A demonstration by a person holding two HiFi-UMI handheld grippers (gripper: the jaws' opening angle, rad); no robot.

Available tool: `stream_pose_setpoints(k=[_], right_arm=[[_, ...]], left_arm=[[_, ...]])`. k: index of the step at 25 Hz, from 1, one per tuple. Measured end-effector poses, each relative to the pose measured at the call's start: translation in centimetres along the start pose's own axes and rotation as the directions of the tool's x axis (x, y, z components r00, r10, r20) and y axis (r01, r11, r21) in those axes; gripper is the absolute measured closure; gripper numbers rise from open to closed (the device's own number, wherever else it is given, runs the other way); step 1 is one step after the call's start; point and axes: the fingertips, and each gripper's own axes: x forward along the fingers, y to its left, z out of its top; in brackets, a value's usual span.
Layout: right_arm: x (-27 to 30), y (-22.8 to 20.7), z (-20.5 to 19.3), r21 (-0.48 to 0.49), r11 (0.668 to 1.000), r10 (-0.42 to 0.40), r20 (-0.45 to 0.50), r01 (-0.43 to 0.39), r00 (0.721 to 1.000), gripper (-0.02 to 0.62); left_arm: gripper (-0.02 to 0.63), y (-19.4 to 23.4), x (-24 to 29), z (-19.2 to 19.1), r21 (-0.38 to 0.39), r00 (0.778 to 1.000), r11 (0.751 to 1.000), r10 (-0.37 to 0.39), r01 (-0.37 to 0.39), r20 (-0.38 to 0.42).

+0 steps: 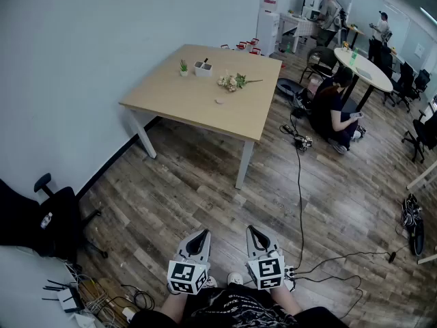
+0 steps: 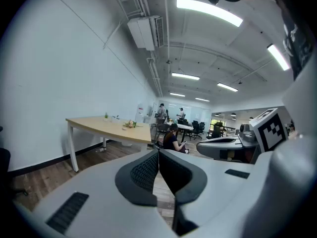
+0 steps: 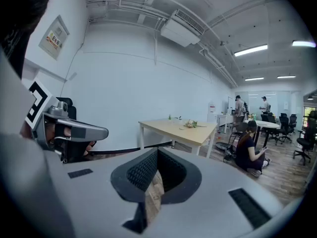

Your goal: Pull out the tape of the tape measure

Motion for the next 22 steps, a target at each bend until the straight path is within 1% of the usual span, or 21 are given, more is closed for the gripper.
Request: stream_pose_setpoints(k=[3,7,13,16,19,20,21,22], right_arm=[[-1.1,-0.5,-0.5,0.014,1.000,-0.002,-0.001,0.002,1.000,0.583],[-2.1,-1.0,-1.1,0.025,1.000,-0.003,-0.003,0.003,1.000,0.583],[-2.6,0.1,-1.1,0.026,0.999,0.022,0.016,-0.022,1.000,0.582],[-2.9,0.3,-1.2,0.036,0.999,0.029,0.018,-0.030,0.999,0.581],[-3.0,0.1,-1.5,0.064,0.998,0.023,0.016,-0.024,1.000,0.580],[-3.0,0.1,-1.6,0.075,0.997,0.026,0.015,-0.027,1.000,0.567],[-3.0,0.2,-1.6,0.085,0.996,0.033,0.013,-0.034,0.999,0.460],[-2.9,0.4,-1.6,0.091,0.995,0.039,0.012,-0.040,0.999,0.364]], left_arm=[[0.595,-0.5,-0.2,-0.2,-0.024,1.000,1.000,0.014,-0.014,0.002],[0.595,-1.0,-0.8,-0.3,-0.015,0.999,0.999,0.031,-0.031,0.009],[0.595,-0.9,-2.0,-0.9,-0.019,0.999,0.999,0.047,-0.047,0.012],[0.595,-1.0,-2.5,-1.3,-0.024,0.999,0.999,0.038,-0.037,0.012],[0.592,-1.2,-2.8,-1.6,-0.045,1.000,0.999,0.009,-0.008,0.021],[0.566,-1.2,-2.9,-1.6,-0.054,1.000,0.999,-0.005,0.006,0.026],[0.500,-1.3,-3.0,-1.5,-0.060,0.999,0.998,-0.019,0.021,0.031],[0.461,-1.3,-3.1,-1.5,-0.063,0.999,0.997,-0.031,0.033,0.034]])
